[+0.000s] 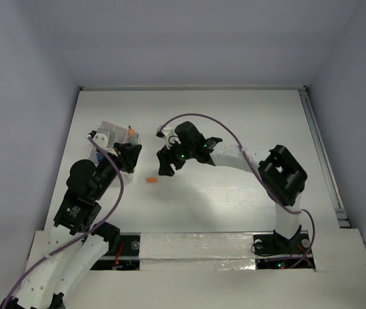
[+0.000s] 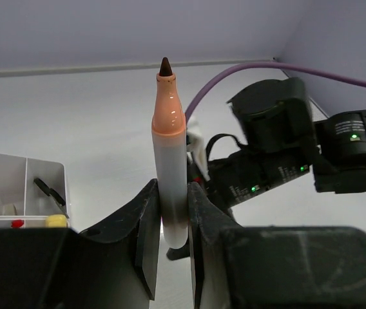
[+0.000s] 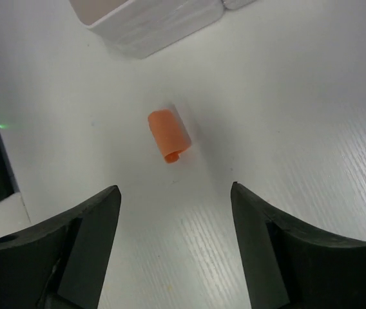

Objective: Sort the stationery into containers
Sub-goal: Close the pen cap on the pen.

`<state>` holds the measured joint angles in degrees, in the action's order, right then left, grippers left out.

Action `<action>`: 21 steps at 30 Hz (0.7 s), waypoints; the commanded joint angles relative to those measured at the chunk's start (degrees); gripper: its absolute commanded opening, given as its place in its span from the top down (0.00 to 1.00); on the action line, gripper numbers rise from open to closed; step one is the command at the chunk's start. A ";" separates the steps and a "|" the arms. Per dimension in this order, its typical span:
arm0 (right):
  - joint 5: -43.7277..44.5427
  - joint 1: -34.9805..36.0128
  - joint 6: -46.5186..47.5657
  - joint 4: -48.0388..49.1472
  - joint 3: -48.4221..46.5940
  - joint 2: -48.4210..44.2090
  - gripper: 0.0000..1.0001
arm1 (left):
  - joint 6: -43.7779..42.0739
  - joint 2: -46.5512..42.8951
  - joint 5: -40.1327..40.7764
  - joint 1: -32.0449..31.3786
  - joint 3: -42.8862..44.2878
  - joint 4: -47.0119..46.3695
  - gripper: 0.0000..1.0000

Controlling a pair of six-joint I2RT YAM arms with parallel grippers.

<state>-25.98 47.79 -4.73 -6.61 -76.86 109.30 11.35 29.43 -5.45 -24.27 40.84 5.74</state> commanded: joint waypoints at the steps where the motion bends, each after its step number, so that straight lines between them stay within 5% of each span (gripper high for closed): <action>1: 0.55 3.53 11.22 -8.30 -9.33 3.61 0.23 | -0.54 -1.04 0.62 0.45 1.61 -1.96 1.00; 17: 18.32 12.06 25.12 -25.29 -30.80 22.97 0.22 | -0.55 -1.92 0.44 0.45 1.61 -1.96 1.00; 21: 20.88 12.77 26.35 -26.70 -32.56 25.00 0.33 | -0.54 -1.74 0.27 0.45 1.61 -1.87 1.00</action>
<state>-9.37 60.01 18.87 -29.52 -106.98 132.46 11.35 27.94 -5.26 -24.27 40.84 5.87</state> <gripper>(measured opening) 0.709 0.149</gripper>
